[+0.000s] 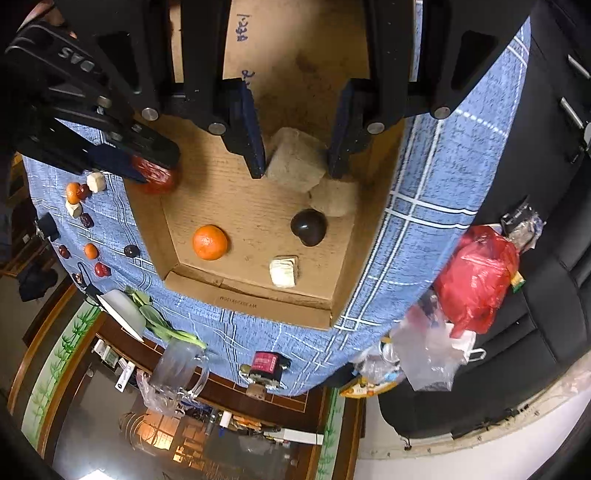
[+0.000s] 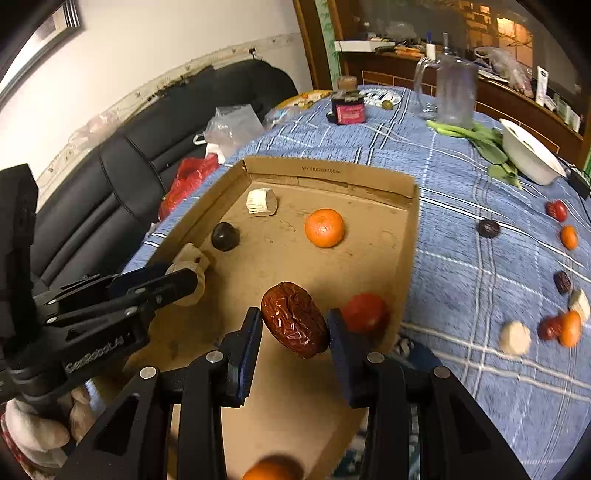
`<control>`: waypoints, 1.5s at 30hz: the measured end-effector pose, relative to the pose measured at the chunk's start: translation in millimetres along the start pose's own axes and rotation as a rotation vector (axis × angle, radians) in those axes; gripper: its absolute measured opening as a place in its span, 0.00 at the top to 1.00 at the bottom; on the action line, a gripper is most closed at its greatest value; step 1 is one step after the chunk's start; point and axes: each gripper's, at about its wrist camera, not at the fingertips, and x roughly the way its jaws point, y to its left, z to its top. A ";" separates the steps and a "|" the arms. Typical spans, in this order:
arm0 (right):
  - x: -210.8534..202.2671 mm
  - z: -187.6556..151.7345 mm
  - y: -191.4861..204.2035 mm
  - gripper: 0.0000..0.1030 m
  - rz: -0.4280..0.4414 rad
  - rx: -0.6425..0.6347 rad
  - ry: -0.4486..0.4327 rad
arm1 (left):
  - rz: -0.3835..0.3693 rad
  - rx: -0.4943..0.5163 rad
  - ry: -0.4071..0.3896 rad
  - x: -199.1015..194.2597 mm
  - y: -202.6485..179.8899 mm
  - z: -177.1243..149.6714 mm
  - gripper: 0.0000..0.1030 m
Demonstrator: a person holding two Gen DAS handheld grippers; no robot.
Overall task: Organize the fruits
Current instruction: 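Carry the white piece and red date over the cardboard box, then open both tools to release the white piece and red date into the box, then withdraw both open tools from the box toward the remaining fruit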
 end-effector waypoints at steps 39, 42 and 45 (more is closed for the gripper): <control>-72.7 -40.7 -50.8 0.48 0.030 0.185 -0.173 | -0.086 -0.018 -0.048 -43.8 -41.7 -33.6 0.30; -84.3 -61.6 -64.4 0.48 0.020 0.240 -0.193 | -0.077 0.046 -0.063 -50.3 -67.1 -45.1 0.28; -92.9 -82.3 -78.5 0.48 -0.012 0.286 -0.202 | -0.034 0.116 -0.091 -59.2 -92.6 -54.4 0.28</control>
